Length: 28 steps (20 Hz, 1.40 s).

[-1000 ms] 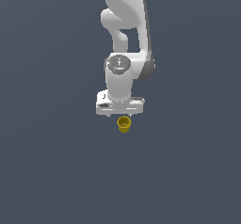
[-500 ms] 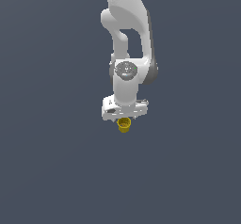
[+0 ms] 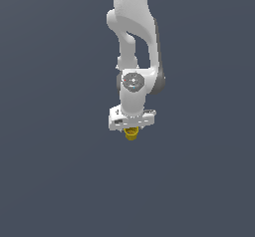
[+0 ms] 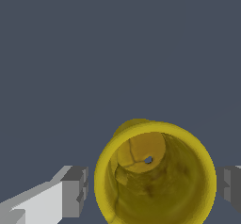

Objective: Pick up the object and move it to a goal position.

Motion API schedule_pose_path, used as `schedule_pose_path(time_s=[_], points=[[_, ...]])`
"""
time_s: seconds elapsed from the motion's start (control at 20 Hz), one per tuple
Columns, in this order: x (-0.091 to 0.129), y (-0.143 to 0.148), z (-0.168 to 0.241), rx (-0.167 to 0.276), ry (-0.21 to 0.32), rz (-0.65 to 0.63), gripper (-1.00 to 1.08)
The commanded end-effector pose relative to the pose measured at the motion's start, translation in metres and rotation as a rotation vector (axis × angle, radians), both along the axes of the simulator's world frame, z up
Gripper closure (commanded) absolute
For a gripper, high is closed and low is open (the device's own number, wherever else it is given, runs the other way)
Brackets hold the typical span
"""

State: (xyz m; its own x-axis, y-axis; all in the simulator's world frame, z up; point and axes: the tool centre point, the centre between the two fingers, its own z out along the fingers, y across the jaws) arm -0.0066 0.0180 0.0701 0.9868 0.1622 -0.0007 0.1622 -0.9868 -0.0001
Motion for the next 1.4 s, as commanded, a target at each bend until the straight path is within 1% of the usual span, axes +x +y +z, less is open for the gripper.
schedule_pose_path(time_s=[0.0,0.3,0.35,0.95,1.15,1.35], points=[[0.000,0.000,-0.013,0.000,0.000,0.001,-0.92],[0.001,0.000,-0.024,0.000,-0.001,0.003,-0.92],[0.001,0.000,-0.024,0.000,-0.001,0.003,1.08],[0.001,0.001,-0.021,0.000,-0.001,0.002,1.08],[0.002,0.006,-0.011,0.000,-0.001,0.002,1.08],[0.005,0.016,0.010,0.000,-0.001,0.002,1.08]])
